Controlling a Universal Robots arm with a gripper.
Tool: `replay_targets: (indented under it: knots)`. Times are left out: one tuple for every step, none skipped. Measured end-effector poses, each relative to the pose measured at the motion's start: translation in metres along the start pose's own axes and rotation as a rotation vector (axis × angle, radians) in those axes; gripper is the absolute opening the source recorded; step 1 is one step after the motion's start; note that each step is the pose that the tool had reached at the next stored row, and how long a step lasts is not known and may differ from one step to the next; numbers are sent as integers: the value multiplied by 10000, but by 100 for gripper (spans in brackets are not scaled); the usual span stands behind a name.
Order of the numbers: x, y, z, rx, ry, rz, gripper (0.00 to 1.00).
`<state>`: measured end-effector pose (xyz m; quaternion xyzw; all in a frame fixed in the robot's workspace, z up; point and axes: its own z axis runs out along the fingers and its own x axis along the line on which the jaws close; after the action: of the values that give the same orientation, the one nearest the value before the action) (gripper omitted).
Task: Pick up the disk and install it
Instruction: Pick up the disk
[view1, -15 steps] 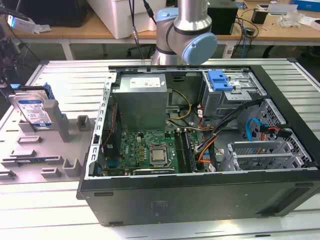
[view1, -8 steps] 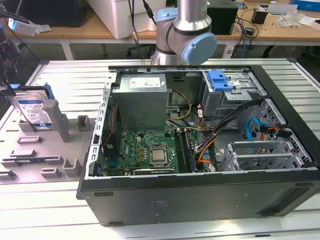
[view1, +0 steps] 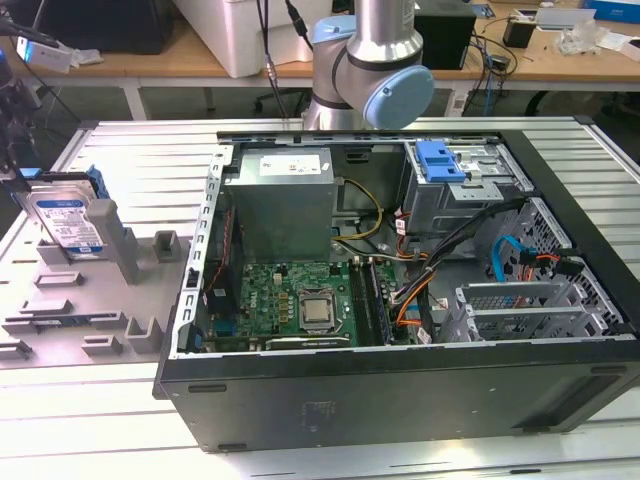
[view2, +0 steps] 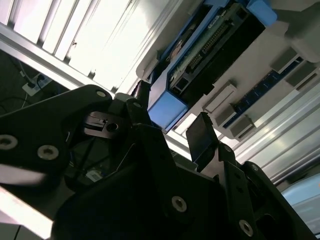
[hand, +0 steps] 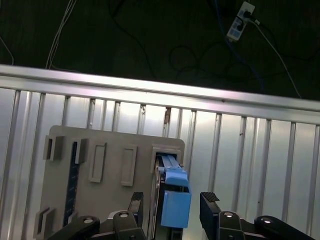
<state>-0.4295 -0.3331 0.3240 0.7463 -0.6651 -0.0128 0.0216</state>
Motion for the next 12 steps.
replay_targets:
  knots:
    - [0, 0, 4, 0, 1, 19, 57]
    - [0, 0, 8, 0, 3, 42, 57]
    - [0, 0, 13, -1, 4, 60, 57]
    - [0, 0, 17, -1, 4, 70, 57]
    - [0, -1, 20, 0, 3, 80, 57]
    - [0, -1, 24, 0, 2, 101, 57]
    - [0, -1, 29, 1, 1, 136, 57]
    - [0, -1, 34, 2, -1, 174, 57]
    - [-1, -1, 40, 2, -3, 214, 57]
    - [-1, -1, 46, 3, -4, 256, 57]
    - [-1, -2, 48, 4, -5, 264, 57]
    - [0, -2, 51, 4, -5, 266, 57]
